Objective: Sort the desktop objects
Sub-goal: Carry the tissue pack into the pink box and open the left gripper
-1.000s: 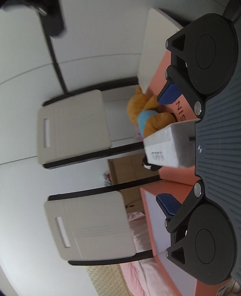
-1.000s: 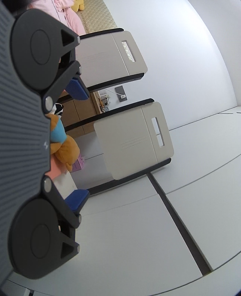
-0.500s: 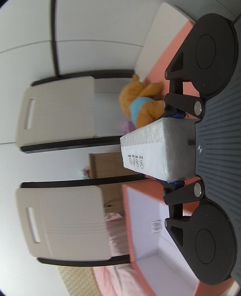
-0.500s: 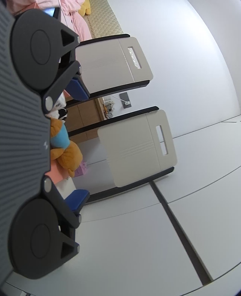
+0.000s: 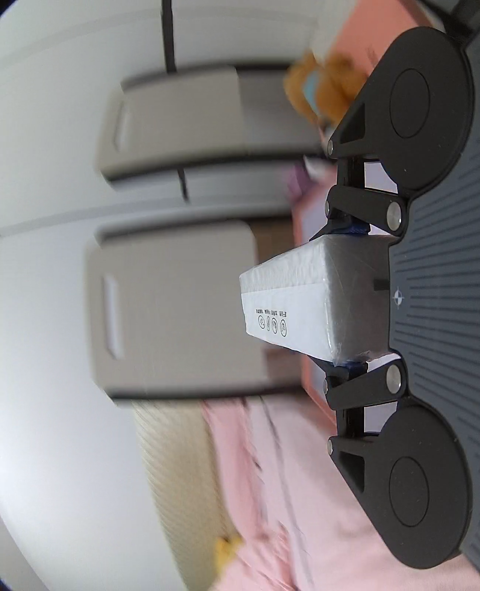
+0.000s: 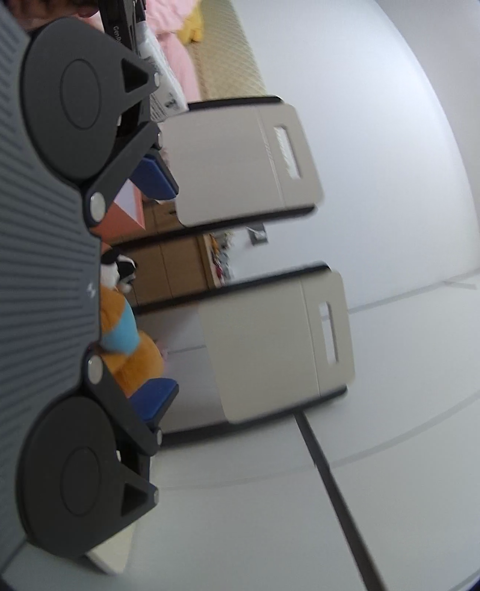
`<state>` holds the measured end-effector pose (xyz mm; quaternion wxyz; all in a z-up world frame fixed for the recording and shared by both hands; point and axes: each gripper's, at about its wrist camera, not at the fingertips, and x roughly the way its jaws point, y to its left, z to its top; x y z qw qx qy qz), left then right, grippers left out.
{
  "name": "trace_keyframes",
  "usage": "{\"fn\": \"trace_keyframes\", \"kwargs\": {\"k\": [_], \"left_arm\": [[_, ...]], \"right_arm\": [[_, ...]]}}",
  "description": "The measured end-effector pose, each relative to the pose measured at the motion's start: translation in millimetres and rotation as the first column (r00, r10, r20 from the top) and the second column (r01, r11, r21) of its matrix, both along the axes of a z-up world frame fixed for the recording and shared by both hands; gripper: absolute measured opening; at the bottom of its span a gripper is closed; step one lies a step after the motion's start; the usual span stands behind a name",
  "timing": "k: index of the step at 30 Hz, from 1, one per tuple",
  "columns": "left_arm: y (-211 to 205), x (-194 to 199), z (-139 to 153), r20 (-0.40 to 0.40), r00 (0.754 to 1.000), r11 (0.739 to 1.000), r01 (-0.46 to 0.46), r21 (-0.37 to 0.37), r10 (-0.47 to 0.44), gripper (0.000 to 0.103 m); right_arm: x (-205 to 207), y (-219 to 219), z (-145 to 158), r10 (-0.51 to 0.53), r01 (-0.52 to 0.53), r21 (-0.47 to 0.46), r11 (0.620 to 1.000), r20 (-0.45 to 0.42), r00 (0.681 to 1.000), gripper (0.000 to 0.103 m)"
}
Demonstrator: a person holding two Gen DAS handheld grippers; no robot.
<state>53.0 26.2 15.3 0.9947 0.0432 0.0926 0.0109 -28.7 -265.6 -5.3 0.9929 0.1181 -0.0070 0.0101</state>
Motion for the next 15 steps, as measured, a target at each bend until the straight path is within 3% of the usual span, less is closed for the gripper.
{"fn": "trace_keyframes", "kwargs": {"k": [5,12,15], "left_arm": [[39,26,-13,-0.055,0.994,0.995,-0.095,-0.043,0.093,0.060],[62,45,-29,-0.227,0.959,0.983,-0.181,-0.038,0.168,0.061],[61,47,-30,-0.243,0.954,0.981,-0.191,-0.036,0.177,0.063]], "right_arm": [[25,30,-2,0.039,-0.040,-0.040,0.998,-0.043,0.998,0.103],[50,54,-7,0.085,-0.091,-0.062,0.994,-0.092,0.992,0.103],[55,58,-8,0.107,-0.114,-0.061,0.992,-0.106,0.989,0.103]]}}
